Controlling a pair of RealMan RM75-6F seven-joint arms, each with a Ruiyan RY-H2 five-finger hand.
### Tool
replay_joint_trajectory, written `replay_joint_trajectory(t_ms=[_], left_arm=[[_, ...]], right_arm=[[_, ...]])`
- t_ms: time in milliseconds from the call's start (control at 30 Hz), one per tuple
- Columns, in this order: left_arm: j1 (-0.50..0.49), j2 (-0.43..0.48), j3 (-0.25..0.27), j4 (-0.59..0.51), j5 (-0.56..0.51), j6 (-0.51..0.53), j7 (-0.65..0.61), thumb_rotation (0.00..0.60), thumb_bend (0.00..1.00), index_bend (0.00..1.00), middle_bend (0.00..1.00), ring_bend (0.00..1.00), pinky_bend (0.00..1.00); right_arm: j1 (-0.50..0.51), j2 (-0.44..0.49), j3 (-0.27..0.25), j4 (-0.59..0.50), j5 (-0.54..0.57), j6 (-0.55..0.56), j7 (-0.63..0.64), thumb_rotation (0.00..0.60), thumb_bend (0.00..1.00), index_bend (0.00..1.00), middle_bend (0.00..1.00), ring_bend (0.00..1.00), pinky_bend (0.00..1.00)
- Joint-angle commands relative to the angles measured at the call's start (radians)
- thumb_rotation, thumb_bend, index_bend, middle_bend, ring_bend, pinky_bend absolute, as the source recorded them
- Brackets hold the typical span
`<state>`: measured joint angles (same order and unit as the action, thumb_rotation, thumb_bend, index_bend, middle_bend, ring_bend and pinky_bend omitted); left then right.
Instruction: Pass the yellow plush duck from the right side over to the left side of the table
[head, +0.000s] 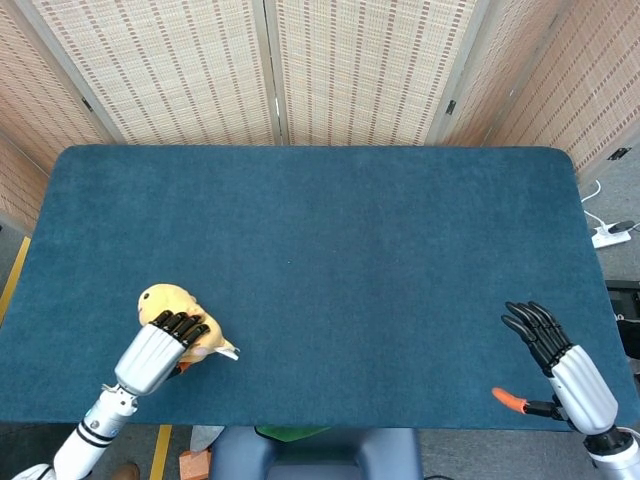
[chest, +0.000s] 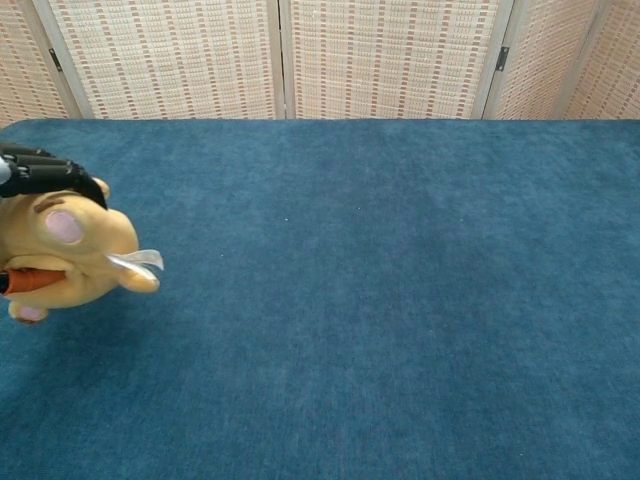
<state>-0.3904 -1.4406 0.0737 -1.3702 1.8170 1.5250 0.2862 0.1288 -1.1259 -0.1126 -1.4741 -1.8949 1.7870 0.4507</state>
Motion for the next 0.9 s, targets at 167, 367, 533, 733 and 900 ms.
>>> replay_joint_trajectory(t_ms=[167,367,533,733,900], left_arm=[[0.041,-0.029,0.051,0.228,-0.048,-0.076,-0.12,0.6,0.62,0.73,0.79,0.71,0.98],[0.018,-0.016,0.074,0.233,-0.095,-0.219,-0.192,0.6,0.46,0.48,0.62,0.58,0.79],[0.007,0.052,0.07,0.103,-0.121,-0.244,-0.31,0.6,0.28,0.0,0.04,0.06,0.37],[-0.008,0.131,0.077,-0.049,-0.109,-0.247,-0.415,0.6,0.25,0.0,0.0,0.0,0.23],[-0.006,0.179,0.076,-0.136,-0.097,-0.228,-0.427,0.6,0.25,0.0,0.0,0.0,0.21]], right_arm=[[0.005,-0.014,-0.01,-0.019,-0.012,-0.046,-0.04,0.6,0.07,0.0,0.0,0.0,0.0],[0.006,-0.016,-0.022,-0.024,-0.032,-0.063,-0.054,0.6,0.09,0.0,0.0,0.0,0.0],[0.007,-0.017,-0.026,-0.023,-0.037,-0.072,-0.056,0.6,0.11,0.0,0.0,0.0,0.0],[0.023,0.012,-0.07,-0.01,-0.105,-0.114,-0.088,0.6,0.11,0.0,0.0,0.0,0.0],[0.02,0.018,-0.077,-0.018,-0.115,-0.109,-0.099,0.6,0.11,0.0,0.0,0.0,0.0]])
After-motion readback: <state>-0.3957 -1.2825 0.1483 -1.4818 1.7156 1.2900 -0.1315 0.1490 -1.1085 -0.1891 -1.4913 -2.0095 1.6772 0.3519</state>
